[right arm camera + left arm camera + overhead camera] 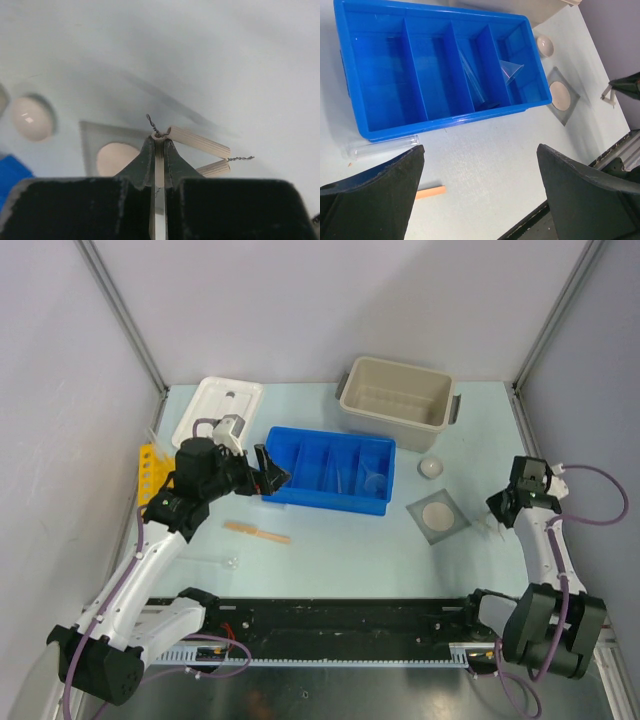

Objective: Organize the chemistry lab equipment

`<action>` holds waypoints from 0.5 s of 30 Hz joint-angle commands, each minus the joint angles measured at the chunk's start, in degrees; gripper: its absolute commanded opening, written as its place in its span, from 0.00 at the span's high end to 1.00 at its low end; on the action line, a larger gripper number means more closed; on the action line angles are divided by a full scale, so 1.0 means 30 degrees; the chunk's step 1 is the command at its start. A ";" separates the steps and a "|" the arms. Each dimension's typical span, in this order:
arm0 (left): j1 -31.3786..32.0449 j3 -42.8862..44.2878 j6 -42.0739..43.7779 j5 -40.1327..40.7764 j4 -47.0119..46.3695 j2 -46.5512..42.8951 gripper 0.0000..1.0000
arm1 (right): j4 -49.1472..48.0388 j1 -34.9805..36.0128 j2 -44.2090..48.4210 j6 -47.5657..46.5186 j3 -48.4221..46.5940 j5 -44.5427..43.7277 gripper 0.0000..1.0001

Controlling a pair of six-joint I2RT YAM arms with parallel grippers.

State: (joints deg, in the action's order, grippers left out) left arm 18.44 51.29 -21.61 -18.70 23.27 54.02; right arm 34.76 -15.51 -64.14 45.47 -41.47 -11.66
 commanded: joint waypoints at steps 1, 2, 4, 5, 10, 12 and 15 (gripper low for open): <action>0.0159 0.0274 -0.0242 -0.0439 -0.0424 -0.0039 0.01 | -0.1843 0.1472 0.1054 -0.2354 -0.1921 0.0382 1.00; 0.0156 0.0261 -0.0255 -0.0414 -0.0413 -0.0072 0.00 | -0.2365 0.1929 0.1226 -0.2809 -0.2208 0.0684 1.00; 0.0154 0.0251 -0.0251 -0.0373 -0.0412 -0.0178 0.01 | -0.3730 0.2799 0.1363 -0.3963 -0.2825 0.1665 1.00; 0.0168 0.0250 -0.0260 -0.0366 -0.0422 -0.0201 0.01 | -0.4466 0.3193 0.1323 -0.4580 -0.3158 0.2146 1.00; 0.0190 0.0224 -0.0258 -0.0221 -0.0405 -0.0312 0.01 | -0.8865 0.4357 -0.0083 -0.5959 -0.5017 0.5480 1.00; 0.0206 0.0198 -0.0244 -0.0141 -0.0403 -0.0363 0.01 | -1.0643 0.4732 -0.0927 -0.6193 -0.5527 0.6043 1.00; 0.0237 0.0179 -0.0215 -0.0046 -0.0413 -0.0515 0.01 | -1.3202 0.5598 -0.2784 -0.6936 -0.6729 0.5955 1.00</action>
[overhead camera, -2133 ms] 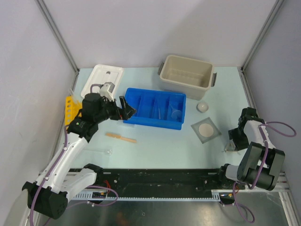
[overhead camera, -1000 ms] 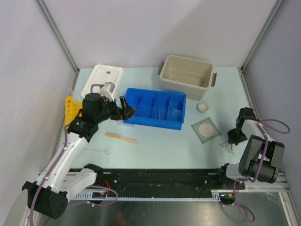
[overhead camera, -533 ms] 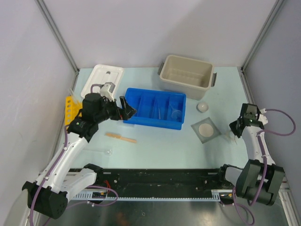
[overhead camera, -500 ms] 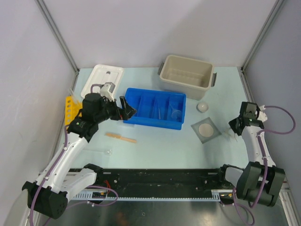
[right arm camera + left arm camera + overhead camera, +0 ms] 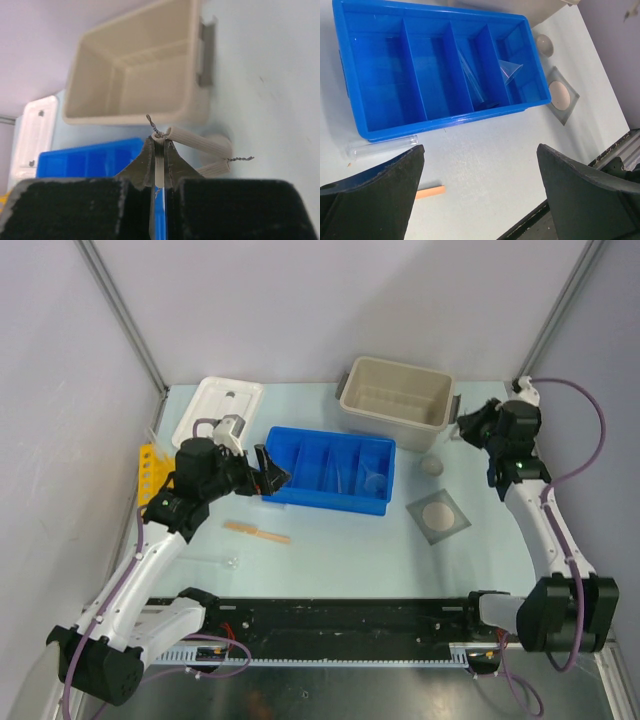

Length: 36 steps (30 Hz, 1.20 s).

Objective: Organize the chemistry lab equipment

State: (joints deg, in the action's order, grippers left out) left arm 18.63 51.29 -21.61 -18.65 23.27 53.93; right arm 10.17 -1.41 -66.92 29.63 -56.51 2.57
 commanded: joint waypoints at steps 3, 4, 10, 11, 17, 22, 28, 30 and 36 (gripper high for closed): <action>0.0241 0.0174 -0.0211 0.0021 -0.0429 -0.0564 0.01 | -0.6871 0.1549 -0.4043 -0.2608 -0.3068 0.1208 1.00; 0.0267 0.0181 -0.0196 0.0014 -0.0416 -0.0555 0.00 | -0.7358 0.1683 -0.4770 -0.2741 -0.3556 0.1304 1.00; 0.0292 0.0189 -0.0167 -0.0031 -0.0413 -0.0388 0.01 | -0.7942 0.2653 -0.8922 -0.3296 -0.7426 0.0843 1.00; 0.0293 0.0204 -0.0160 0.0003 -0.0407 -0.0394 0.00 | -0.7527 0.2792 -0.9686 -0.3334 -0.8137 0.0448 1.00; 0.0293 0.0198 -0.0150 0.0052 -0.0413 -0.0334 0.01 | -0.3918 0.3144 -1.4908 -0.3155 -1.3149 0.0266 1.00; 0.0293 0.0184 -0.0127 0.0067 -0.0421 -0.0154 0.00 | -0.1396 0.3754 -1.8044 -0.3462 -1.6194 -0.0585 1.00; 0.0293 0.0207 -0.0110 0.0163 -0.0425 -0.0101 0.00 | 0.0210 0.4066 -2.0424 -0.3081 -1.7461 -0.1891 0.97; 0.0293 0.0187 -0.0112 0.0171 -0.0408 -0.0076 0.01 | 0.0717 0.4072 -2.1102 -0.3028 -1.7828 -0.1898 0.94; 0.0293 0.0189 -0.0119 0.0259 -0.0425 -0.0087 0.01 | 0.2371 0.4053 -2.2427 -0.3270 -1.9374 -0.2236 0.84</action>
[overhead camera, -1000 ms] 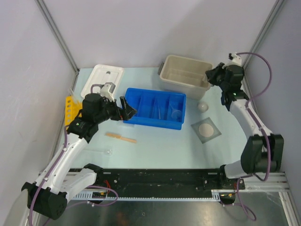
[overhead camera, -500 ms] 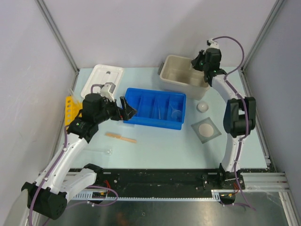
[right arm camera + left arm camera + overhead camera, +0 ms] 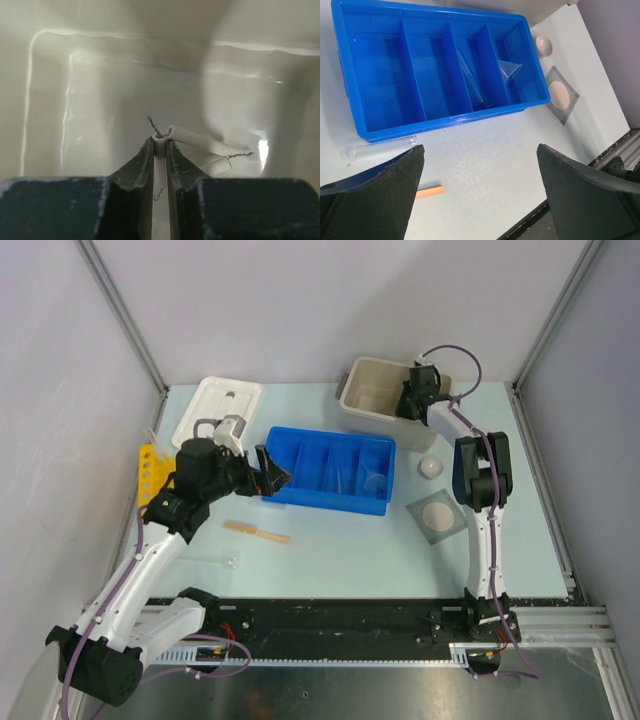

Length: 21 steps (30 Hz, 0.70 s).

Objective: Organize the chemistry lab equipment

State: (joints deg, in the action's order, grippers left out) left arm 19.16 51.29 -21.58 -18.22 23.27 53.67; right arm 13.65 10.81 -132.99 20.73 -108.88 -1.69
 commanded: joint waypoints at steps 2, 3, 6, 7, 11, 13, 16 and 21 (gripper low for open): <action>0.0118 0.0182 -0.0107 0.0137 -0.0415 -0.0065 0.01 | 0.1776 -0.0034 -0.0362 -0.0388 -0.2446 -0.1040 0.78; 0.0118 0.0186 -0.0118 0.0146 -0.0409 -0.0101 0.01 | 0.2012 -0.0016 -0.0252 -0.0441 -0.2676 -0.1073 0.74; 0.0118 0.0167 -0.0103 0.0128 -0.0410 -0.0154 0.00 | 0.2657 -0.0012 0.0356 -0.0777 -0.3371 -0.0929 0.63; 0.0118 0.0164 -0.0116 0.0127 -0.0421 -0.0174 0.00 | 0.2848 0.0009 0.0692 -0.0899 -0.3549 -0.0885 0.60; 0.0133 0.0142 -0.0101 0.0144 -0.0418 -0.0307 0.01 | 0.3513 0.0078 0.2278 -0.1217 -0.3678 -0.0912 0.54; 0.0122 0.0134 -0.0086 0.0189 -0.0428 -0.0362 0.01 | 0.3933 0.0130 0.3275 -0.1224 -0.3590 -0.0947 0.54; 0.0118 0.0131 -0.0099 0.0258 -0.0409 -0.0380 0.01 | 0.4542 0.0207 0.5096 -0.1054 -0.3006 -0.0983 0.53; 0.0118 0.0131 -0.0079 0.0204 -0.0410 -0.0350 0.01 | 0.5552 0.0261 0.8629 -0.0337 -0.0288 -0.1323 0.53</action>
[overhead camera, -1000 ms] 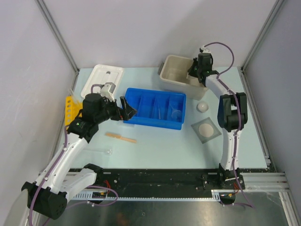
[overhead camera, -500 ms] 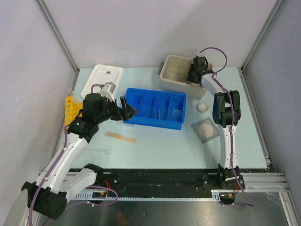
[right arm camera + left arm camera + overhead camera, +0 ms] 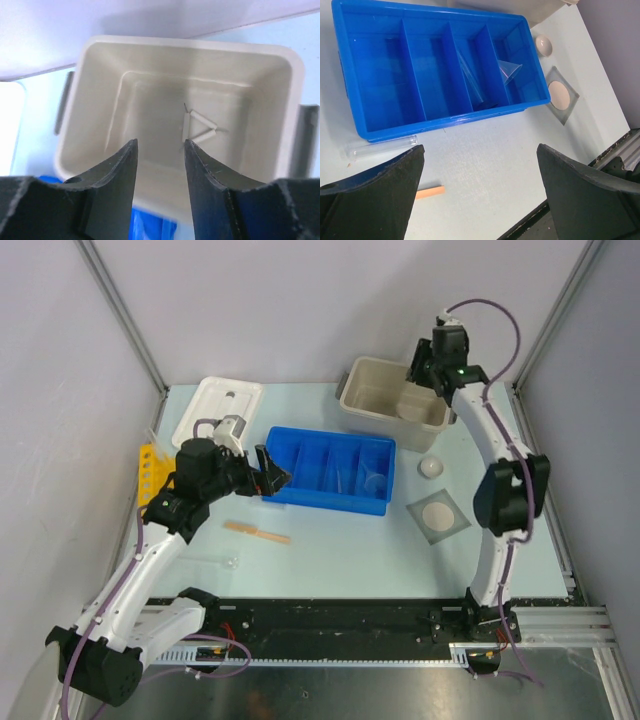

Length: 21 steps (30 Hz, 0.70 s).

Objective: Organize the chemistry lab equipment

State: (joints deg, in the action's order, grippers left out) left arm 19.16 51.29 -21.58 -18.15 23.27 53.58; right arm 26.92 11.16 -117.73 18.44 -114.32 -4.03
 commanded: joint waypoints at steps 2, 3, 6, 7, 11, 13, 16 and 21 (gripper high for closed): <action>0.0118 0.0131 -0.0073 0.0145 -0.0404 -0.0329 0.01 | 0.1332 0.0118 0.5072 0.0742 0.3386 -0.0746 0.53; 0.0118 0.0116 -0.0087 0.0110 -0.0418 -0.0320 0.01 | 0.1351 0.0118 0.5913 0.0931 0.4370 -0.0844 0.53; 0.0133 0.0133 -0.0124 0.0031 -0.0404 -0.0306 0.01 | 0.1396 -0.0032 0.8337 0.1730 0.7391 -0.1251 0.52; 0.0125 0.0132 -0.0112 0.0023 -0.0418 -0.0309 0.01 | 0.1412 -0.0132 0.8981 0.1996 0.8394 -0.1433 0.52; 0.0118 0.0127 -0.0121 0.0001 -0.0407 -0.0379 0.01 | 0.1531 -0.0921 1.1150 0.3195 1.1929 -0.1823 0.52; 0.0118 0.0130 -0.0106 0.0012 -0.0425 -0.0395 0.00 | 0.0927 -0.1496 1.2020 0.3668 1.3662 -0.1542 0.51; 0.0118 0.0131 -0.0130 -0.0036 -0.0420 -0.0396 0.00 | -0.0978 -0.2299 1.3019 0.4233 1.6350 -0.0178 0.46; 0.0146 0.0107 -0.0131 0.0034 -0.0424 -0.0402 0.01 | -0.3723 -0.3721 1.3075 0.5443 1.9514 0.0969 0.46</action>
State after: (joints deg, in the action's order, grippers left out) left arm 19.18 51.29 -21.58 -18.17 23.27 53.56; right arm 25.39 2.42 -80.20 30.52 -59.90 -4.34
